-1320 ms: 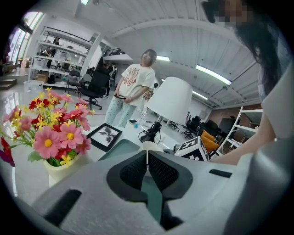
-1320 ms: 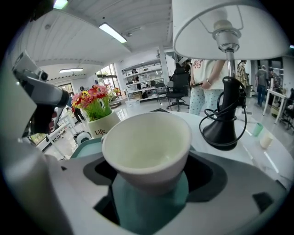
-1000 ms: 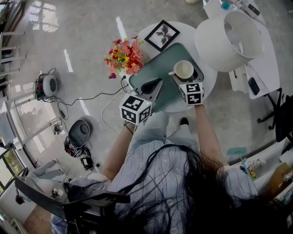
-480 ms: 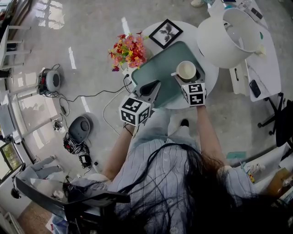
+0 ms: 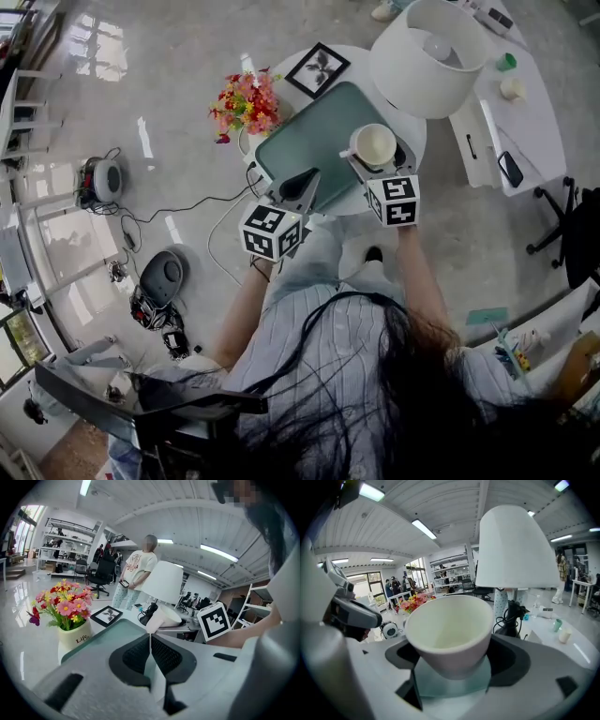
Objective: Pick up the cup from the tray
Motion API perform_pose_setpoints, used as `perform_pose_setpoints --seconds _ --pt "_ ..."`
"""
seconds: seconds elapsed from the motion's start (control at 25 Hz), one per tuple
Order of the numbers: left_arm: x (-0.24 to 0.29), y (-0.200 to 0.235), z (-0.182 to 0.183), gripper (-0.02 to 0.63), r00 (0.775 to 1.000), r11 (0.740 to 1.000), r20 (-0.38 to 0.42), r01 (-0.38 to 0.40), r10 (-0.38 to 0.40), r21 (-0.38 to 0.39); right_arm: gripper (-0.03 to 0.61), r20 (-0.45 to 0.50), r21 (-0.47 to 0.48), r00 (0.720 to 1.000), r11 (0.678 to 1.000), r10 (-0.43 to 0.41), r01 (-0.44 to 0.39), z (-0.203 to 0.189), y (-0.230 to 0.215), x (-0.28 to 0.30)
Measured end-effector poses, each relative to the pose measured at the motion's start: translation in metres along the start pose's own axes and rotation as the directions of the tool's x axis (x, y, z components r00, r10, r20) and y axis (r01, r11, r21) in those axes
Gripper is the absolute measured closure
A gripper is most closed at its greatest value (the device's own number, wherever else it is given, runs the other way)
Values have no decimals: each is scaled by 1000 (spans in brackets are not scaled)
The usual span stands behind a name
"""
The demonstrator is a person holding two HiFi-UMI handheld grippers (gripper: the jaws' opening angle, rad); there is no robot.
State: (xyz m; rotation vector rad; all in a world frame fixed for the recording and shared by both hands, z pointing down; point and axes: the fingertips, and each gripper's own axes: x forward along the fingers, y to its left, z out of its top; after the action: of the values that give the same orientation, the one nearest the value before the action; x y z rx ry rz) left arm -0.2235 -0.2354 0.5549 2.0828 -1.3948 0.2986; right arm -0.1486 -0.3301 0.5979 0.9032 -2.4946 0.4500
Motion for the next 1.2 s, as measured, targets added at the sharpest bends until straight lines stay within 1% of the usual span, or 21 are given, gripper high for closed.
perform_pose_setpoints --seconds 0.24,0.48,0.68,0.84,0.96,1.2 --pt "-2 -34 -2 600 1000 1000 22 10 -11 26 173 26 3 1000 1000 1 -1 5 0 -41" --pt "-5 -64 -9 600 999 1000 50 9 -10 28 173 35 -6 999 1000 11 -11 2 1 -86" --pt "-8 -95 -17 600 996 1000 92 -5 4 15 173 55 -25 998 999 22 -20 -4 -1 -130" --pt "-14 -123 -28 600 992 1000 123 -21 21 -2 173 73 -22 997 999 27 -25 -13 -2 -165" --pt "-19 -145 -36 600 990 999 138 -32 32 -8 173 58 -35 998 999 25 -23 -23 -3 -186" --pt "-28 -192 -64 600 984 997 162 -68 71 -26 173 66 -56 996 997 66 -62 -47 -5 -233"
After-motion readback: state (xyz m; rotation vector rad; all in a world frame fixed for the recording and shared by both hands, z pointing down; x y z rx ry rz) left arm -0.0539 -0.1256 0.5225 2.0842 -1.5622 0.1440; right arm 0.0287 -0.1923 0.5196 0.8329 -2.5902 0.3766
